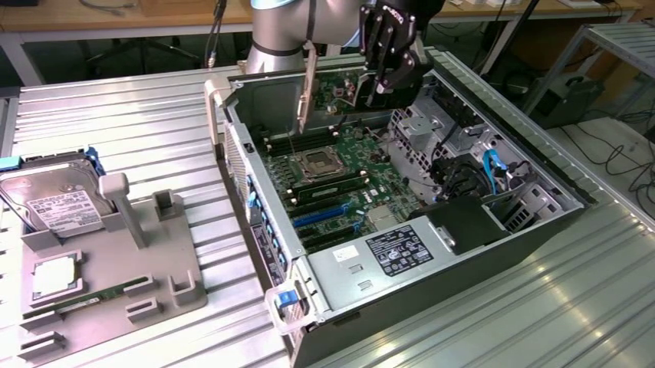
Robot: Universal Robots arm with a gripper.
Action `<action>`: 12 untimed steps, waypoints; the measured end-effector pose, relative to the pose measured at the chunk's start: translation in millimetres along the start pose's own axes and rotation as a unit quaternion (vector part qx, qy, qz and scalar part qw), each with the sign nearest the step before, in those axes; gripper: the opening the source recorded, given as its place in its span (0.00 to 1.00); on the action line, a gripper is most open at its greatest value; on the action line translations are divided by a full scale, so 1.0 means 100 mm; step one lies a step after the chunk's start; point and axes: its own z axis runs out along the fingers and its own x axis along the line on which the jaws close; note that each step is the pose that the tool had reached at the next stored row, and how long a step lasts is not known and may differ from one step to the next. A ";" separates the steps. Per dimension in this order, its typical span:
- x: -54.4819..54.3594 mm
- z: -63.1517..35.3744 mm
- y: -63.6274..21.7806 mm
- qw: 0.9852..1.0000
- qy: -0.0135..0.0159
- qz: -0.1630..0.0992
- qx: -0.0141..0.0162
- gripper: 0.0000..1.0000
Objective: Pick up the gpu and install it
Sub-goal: 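Insert the gpu into the slot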
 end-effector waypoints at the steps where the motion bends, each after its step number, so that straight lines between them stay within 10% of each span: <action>1: 0.00 0.002 0.001 1.000 0.000 0.000 0.000 0.27; 12: 0.00 0.014 0.002 1.000 0.000 -0.006 0.000 0.27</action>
